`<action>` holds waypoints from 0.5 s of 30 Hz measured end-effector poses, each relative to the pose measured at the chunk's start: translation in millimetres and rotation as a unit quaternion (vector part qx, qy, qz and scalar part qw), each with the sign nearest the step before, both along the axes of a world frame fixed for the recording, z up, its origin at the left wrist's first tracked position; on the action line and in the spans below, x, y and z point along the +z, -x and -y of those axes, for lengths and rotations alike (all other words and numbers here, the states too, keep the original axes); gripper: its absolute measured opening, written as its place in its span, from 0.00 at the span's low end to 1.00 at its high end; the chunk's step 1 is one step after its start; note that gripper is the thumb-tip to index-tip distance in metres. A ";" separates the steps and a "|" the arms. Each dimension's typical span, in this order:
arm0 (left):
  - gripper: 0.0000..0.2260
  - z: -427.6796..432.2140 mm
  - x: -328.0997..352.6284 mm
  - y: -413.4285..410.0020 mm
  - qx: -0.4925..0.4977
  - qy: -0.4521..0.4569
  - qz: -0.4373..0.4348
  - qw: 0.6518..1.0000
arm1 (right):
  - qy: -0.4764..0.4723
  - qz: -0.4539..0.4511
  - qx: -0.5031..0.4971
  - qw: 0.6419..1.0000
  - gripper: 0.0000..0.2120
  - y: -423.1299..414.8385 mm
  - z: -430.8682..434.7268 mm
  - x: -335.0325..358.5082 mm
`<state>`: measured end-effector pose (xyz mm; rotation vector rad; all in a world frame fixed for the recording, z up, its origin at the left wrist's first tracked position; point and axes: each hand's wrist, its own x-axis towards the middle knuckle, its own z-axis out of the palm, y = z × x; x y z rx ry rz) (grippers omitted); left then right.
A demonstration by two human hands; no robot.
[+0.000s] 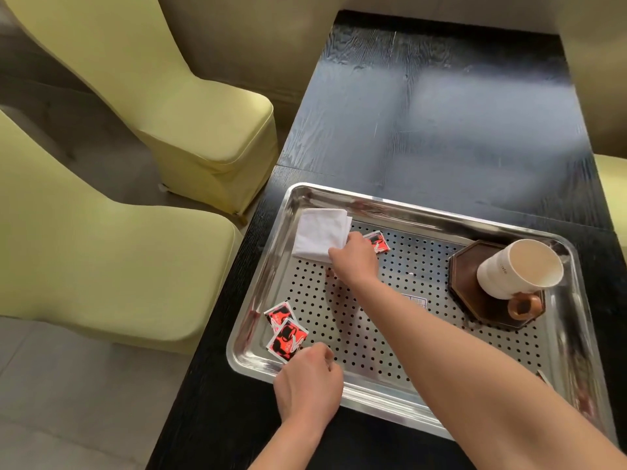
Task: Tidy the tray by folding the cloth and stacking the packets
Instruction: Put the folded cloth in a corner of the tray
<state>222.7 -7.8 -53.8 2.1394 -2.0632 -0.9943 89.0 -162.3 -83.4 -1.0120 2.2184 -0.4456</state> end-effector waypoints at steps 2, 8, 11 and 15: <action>0.13 -1.1 0.5 0.5 0.000 0.001 0.001 1.000 | 0.025 0.005 -0.017 1.000 0.17 -0.5 -11.4 0.1; 0.13 -7.2 2.2 -0.1 -0.005 0.000 -0.009 1.000 | 0.033 0.146 -0.074 0.986 0.16 2.8 -52.0 -3.9; 0.12 -10.3 3.4 -1.3 -0.011 -0.006 -0.017 1.000 | 0.031 0.172 -0.069 0.982 0.12 7.7 -77.9 -2.8; 0.12 -12.7 3.9 -5.2 -0.023 -0.006 -0.047 0.999 | 0.027 0.161 -0.039 0.986 0.10 22.1 -108.0 -2.4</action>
